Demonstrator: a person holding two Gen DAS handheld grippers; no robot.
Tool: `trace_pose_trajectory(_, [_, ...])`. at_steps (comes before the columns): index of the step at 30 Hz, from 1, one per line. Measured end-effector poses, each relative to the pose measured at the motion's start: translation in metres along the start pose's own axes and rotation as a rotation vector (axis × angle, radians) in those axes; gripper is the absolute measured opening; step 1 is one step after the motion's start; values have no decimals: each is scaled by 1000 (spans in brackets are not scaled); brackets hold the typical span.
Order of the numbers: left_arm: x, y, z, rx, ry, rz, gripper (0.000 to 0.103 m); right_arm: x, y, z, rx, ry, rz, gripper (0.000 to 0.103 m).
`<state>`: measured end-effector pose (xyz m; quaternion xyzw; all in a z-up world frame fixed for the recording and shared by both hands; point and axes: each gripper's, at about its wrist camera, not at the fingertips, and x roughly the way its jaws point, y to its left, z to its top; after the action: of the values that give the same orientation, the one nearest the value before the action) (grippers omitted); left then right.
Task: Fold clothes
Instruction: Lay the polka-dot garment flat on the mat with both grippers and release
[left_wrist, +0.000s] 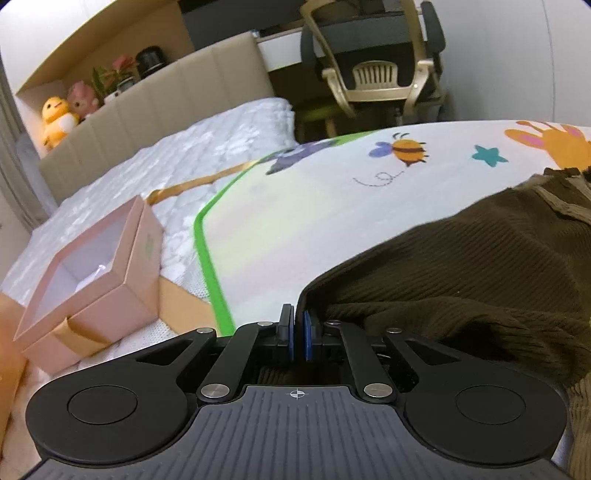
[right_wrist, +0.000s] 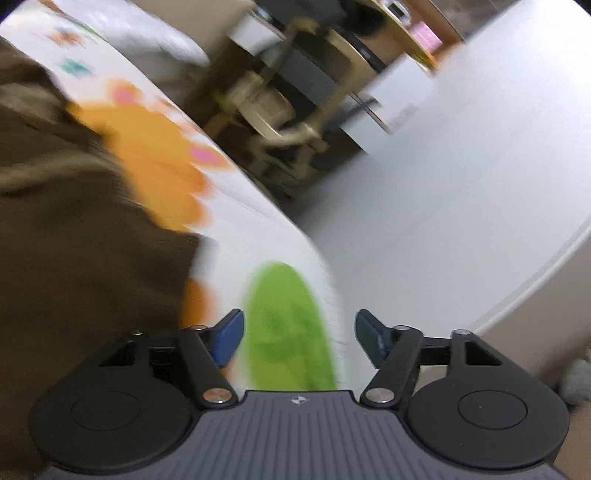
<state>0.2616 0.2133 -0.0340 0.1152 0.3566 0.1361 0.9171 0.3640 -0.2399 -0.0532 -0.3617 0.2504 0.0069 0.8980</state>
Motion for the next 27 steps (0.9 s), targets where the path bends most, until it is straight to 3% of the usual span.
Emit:
trace_pose_trajectory(3, [1,1,0,-14,5,11,12,5,-25,4,148,30,48,62])
trace_pose_trajectory(5, [-4,0,2,-42,8,-7,12,-14,-40,7,256,-11,154,63])
trace_pose_trajectory(7, [-18,3,4,-91,-5,-70,14,-34,-52,9,370,-37,318,76])
trace_pose_trajectory(10, [-44,-1,14,-174,-59,-216,18,-56,-63,3,463,-52,451,79])
trace_pose_trajectory(14, [-70,-23,17,-216,-97,-406,30,-85,-77,-33,538,-32,438,83])
trace_pose_trajectory(20, [-92,-58,-7,-221,-57,-606,53,-125,-92,-98,617,45,394,83])
trace_pose_trajectory(23, [-105,-70,-24,-189,-26,-664,57,-145,-100,-130,656,83,372,83])
trace_pose_trajectory(27, [-143,-77,-52,-40,-44,-648,81,-173,-106,-168,689,126,350,83])
